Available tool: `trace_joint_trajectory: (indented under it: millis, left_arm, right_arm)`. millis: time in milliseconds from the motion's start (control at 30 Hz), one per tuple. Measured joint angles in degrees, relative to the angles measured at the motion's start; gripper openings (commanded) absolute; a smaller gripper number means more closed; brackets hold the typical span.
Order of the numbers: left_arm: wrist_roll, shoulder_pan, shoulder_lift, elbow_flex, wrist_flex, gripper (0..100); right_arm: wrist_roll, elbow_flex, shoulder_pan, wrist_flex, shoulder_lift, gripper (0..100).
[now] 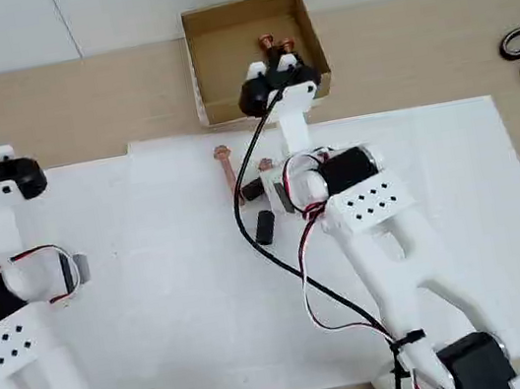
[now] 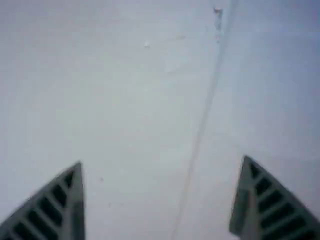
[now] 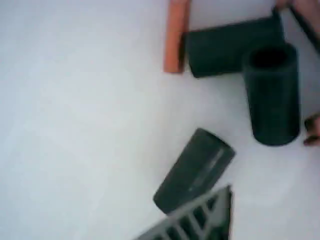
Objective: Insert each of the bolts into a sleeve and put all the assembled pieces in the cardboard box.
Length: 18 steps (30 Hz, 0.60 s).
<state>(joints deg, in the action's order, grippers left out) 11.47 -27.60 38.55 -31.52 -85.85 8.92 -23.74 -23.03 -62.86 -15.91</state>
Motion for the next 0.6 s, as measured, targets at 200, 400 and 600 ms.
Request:
trace_joint_trajectory:
  millis: [200, 400, 600]
  left_arm:
    - [0.0, 0.0, 0.0, -0.09, 0.0, 20]
    - [0.0, 0.0, 0.0, -0.09, 0.0, 20]
    - [0.0, 0.0, 0.0, -2.9, 0.0, 20]
  right_arm:
    - [0.53, -0.7, -0.88, 0.09, -0.09, 24.6]
    - [3.6, -0.7, -4.66, 0.7, -0.09, 24.5]
    - [17.05, -0.7, -4.75, 2.55, -0.09, 24.4]
